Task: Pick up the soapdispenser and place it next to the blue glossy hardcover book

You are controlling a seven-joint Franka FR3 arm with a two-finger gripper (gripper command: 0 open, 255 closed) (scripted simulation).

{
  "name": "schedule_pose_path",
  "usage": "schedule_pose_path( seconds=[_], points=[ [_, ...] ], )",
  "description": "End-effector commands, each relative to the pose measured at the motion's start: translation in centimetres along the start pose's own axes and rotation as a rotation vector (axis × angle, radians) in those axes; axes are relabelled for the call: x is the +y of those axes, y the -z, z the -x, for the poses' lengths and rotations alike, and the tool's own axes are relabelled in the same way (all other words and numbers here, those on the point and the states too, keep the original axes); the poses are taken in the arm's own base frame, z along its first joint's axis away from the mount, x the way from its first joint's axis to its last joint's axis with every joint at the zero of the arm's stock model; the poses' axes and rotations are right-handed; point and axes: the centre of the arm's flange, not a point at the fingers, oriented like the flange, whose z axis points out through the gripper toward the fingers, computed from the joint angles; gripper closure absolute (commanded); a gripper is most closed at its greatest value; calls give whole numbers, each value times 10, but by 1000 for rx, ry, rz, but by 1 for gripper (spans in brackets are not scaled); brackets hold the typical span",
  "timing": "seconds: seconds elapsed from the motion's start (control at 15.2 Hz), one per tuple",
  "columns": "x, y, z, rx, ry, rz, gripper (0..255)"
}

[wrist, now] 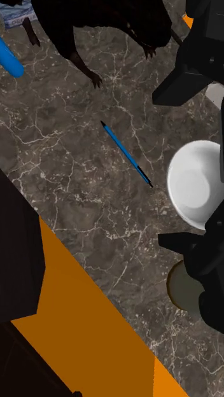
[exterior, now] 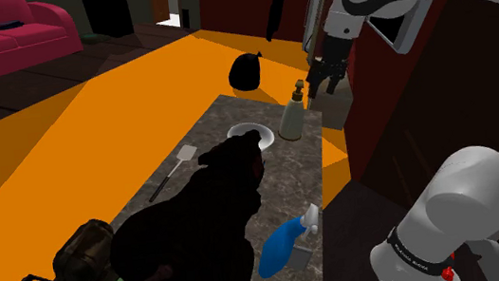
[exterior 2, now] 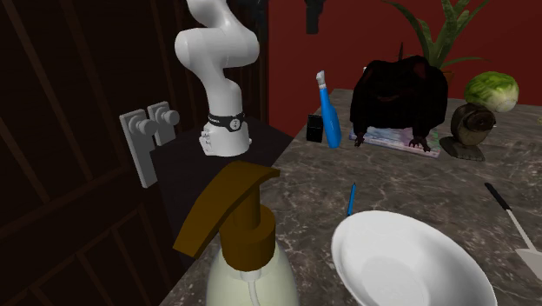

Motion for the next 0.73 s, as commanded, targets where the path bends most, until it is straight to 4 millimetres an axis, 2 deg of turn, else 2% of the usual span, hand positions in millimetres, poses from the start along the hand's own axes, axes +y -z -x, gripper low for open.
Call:
schedule_pose_path(
  seconds=[0.0,0.66],
  points=[
    [16,-2,-20,1,-10,-1,0],
    [102,-24,-118,2,-65,-10,0]
  ],
)
